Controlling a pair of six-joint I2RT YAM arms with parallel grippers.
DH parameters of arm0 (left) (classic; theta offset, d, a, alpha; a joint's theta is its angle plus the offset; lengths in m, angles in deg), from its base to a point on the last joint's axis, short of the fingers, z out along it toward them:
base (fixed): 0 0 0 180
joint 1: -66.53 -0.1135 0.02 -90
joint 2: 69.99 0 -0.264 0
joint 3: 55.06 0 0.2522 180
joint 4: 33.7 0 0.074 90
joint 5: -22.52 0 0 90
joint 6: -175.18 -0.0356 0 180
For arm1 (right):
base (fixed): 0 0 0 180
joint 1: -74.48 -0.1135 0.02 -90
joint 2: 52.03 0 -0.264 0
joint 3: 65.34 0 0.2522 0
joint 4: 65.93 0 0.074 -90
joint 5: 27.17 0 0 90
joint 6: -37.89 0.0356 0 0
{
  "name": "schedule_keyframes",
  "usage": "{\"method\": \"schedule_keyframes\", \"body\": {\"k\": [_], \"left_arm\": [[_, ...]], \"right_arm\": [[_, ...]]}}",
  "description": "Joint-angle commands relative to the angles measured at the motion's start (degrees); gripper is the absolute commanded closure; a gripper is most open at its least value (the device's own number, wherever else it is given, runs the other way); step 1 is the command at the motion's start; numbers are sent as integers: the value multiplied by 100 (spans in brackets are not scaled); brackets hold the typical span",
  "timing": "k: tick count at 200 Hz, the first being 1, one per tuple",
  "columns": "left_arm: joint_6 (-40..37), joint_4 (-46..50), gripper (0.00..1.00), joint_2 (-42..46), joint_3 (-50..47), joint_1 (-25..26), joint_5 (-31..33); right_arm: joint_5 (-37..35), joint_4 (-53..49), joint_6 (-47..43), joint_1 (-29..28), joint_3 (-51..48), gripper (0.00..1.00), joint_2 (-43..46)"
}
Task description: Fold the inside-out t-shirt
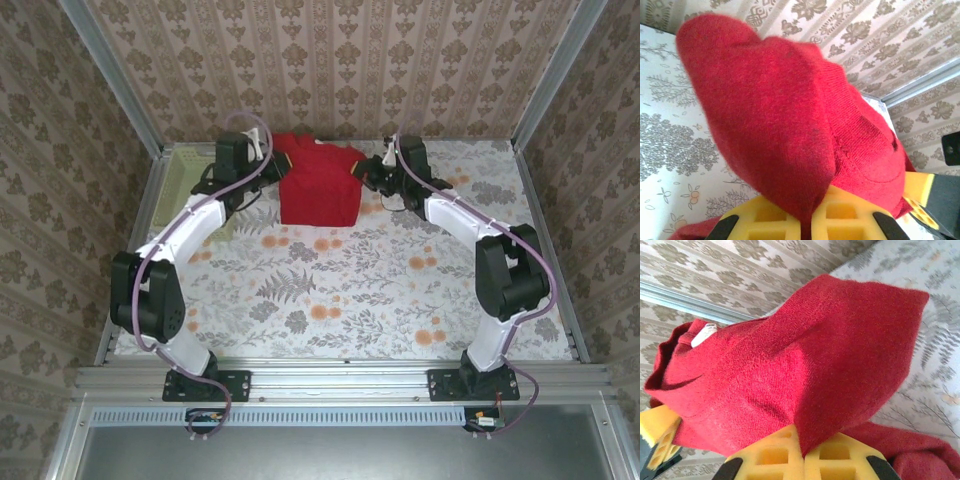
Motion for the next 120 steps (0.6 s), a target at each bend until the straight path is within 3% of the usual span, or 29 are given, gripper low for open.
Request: {"method": "schedule_keyframes", "body": {"k": [1, 41, 91, 120], "left_arm": [[-225, -477, 100, 601, -1109, 395, -109], [268, -1174, 100, 1918, -3499, 1517, 595], [916, -1038, 100, 2797, -4714, 2163, 1376], [729, -727, 100, 3129, -4780, 2253, 1713]], "right_arm": [[155, 475, -273, -35, -867, 100, 306], [293, 987, -143, -269, -2744, 100, 1151], [-367, 656, -248, -948, -3979, 100, 2101], [-522, 598, -373, -1010, -4106, 100, 2288]]}}
